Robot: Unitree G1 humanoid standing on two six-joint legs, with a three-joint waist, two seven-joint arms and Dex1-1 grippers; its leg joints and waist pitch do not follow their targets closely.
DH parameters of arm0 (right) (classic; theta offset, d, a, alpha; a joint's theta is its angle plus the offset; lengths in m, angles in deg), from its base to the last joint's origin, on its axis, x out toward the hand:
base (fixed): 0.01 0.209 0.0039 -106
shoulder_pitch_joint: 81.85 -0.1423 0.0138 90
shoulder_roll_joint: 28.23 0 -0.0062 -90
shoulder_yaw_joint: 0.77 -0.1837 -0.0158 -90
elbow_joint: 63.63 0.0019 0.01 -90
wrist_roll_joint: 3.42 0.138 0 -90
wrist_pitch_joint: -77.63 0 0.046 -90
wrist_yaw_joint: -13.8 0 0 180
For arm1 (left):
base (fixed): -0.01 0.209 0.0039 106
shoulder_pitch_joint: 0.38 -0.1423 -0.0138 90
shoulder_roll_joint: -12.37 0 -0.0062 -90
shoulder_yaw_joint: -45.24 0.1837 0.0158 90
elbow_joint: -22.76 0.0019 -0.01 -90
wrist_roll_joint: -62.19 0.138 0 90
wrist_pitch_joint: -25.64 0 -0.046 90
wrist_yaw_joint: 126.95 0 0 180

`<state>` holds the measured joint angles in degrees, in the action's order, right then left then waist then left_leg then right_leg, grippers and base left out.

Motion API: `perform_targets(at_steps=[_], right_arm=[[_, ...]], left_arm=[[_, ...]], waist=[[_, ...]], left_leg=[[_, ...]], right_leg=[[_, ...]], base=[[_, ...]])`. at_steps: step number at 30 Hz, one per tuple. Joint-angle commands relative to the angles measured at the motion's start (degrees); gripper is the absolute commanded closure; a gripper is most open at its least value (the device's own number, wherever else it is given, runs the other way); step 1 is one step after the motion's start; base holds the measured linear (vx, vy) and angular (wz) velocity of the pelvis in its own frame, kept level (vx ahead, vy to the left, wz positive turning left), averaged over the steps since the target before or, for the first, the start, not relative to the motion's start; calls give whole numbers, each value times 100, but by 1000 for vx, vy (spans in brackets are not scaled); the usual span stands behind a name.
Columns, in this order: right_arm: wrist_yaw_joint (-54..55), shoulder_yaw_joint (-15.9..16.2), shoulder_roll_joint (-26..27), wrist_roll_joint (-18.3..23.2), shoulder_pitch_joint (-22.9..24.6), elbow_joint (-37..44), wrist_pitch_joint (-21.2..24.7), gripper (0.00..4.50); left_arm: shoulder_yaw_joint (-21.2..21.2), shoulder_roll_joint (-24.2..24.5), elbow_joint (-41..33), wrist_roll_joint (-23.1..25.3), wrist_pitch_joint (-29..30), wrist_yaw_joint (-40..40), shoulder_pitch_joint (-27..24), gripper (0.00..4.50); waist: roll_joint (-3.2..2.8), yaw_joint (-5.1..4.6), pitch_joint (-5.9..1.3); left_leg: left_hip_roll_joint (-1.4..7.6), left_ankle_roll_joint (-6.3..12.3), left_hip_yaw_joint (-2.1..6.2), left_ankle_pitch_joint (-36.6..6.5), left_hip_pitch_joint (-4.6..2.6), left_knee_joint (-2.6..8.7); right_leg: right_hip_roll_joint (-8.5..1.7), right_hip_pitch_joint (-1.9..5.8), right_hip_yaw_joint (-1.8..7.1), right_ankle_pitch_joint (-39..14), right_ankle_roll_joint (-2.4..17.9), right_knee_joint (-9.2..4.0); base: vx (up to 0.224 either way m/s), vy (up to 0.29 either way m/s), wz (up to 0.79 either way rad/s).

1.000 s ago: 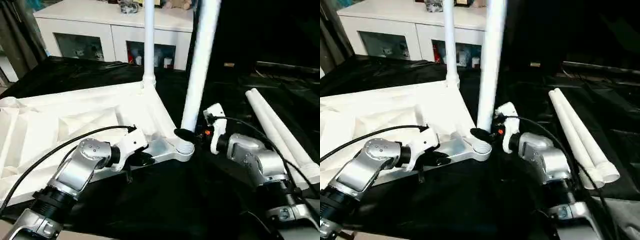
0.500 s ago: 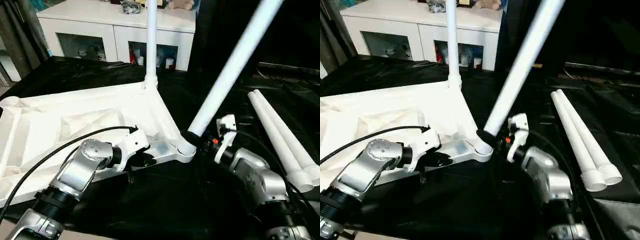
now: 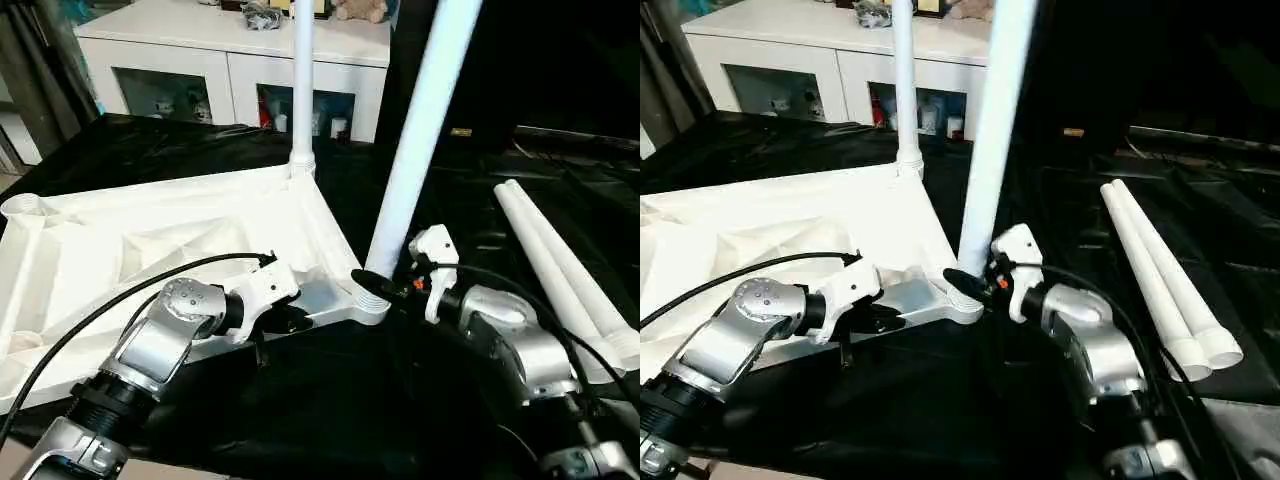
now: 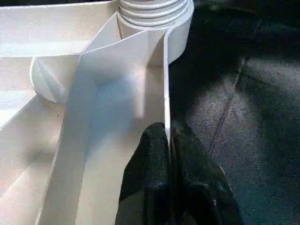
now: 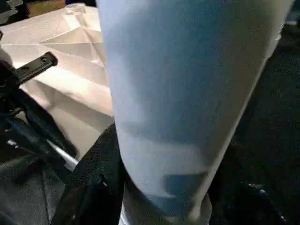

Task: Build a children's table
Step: Insert table leg to table base

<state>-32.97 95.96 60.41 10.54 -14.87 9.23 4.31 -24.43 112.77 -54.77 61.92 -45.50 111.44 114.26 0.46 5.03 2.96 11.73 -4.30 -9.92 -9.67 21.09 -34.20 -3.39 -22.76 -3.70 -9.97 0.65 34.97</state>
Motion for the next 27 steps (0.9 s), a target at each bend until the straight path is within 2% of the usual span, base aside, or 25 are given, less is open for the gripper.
perform_targets(at_steps=[1, 4, 5, 8, 9, 10, 13, 14, 20, 23, 27], right_arm=[[-207, 114, -116, -10, 78, -318, 334, 259], [-429, 149, -188, 27, 98, -428, 347, 259], [-689, 182, -242, 64, 155, -516, 170, 259], [-935, 201, -288, 108, 233, -544, 66, 259], [-1090, 226, -330, 109, 294, -573, 14, 259], [-1090, 226, -330, 109, 294, -573, 14, 259], [-1254, 284, -388, 55, 338, -671, -77, 259], [-1337, 323, -425, 38, 333, -724, -38, 259], [-1551, 476, -512, -173, 220, -1172, -248, 259], [-1556, 473, -498, -207, 194, -1240, -269, 259], [-1184, 395, -363, -326, 95, -1514, -354, 259]], left_arm=[[87, -33, -31, -28, -188, 128, 108, 450], [96, -30, 2, -39, -269, 198, 138, 450], [95, -30, 68, -49, -405, 255, 179, 450], [99, -25, 138, -52, -526, 321, 221, 450], [103, -16, 159, -76, -586, 407, 242, 450], [103, -16, 159, -76, -586, 407, 242, 450], [112, 4, 149, -144, -646, 583, 257, 450], [131, 29, 147, -165, -659, 689, 266, 450], [134, 79, 233, -131, -755, 876, 305, 450], [121, 83, 275, -86, -755, 859, 323, 450], [34, 10, 451, 4, -664, 608, 388, 450]], waist=[[22, -28, -323], [7, -18, -333], [-14, -14, -339], [-5, 2, -342], [-35, 15, -339], [-35, 15, -339], [-17, 11, -330], [-39, 3, -320], [-39, -34, -285], [-30, -50, -265], [-25, -61, -263]], left_leg=[[130, -22, 63, -1839, -104, 445], [141, -14, 58, -1773, -99, 446], [134, -10, 55, -1773, -101, 440], [146, -5, 50, -1751, -101, 442], [146, -6, 52, -1779, -106, 445], [146, -6, 52, -1779, -106, 445], [146, -22, 56, -1912, -113, 451], [143, -27, 64, -1983, -118, 455], [137, -73, 90, -2369, -178, 454], [133, -90, 109, -2536, -203, 459], [132, -96, 122, -2594, -214, 467]], right_leg=[[-430, 163, 249, -2656, 642, -563], [-428, 168, 258, -2412, 721, -538], [-427, 171, 257, -2344, 751, -535], [-426, 183, 263, -2147, 830, -520], [-429, 184, 263, -2134, 849, -519], [-429, 184, 263, -2134, 849, -519], [-438, 189, 256, -2321, 855, -534], [-436, 183, 251, -2440, 840, -549], [-448, 140, 220, -3071, 718, -633], [-457, 131, 203, -3375, 628, -672], [-458, 120, 195, -3464, 599, -688]], base=[[0, 0, 0], [0, 0, 0], [0, 0, 0], [0, 0, 0], [0, 0, 0], [0, 0, 0], [0, 0, 0], [0, 0, 0], [0, 0, 0], [0, 0, 0], [0, 0, 0]])
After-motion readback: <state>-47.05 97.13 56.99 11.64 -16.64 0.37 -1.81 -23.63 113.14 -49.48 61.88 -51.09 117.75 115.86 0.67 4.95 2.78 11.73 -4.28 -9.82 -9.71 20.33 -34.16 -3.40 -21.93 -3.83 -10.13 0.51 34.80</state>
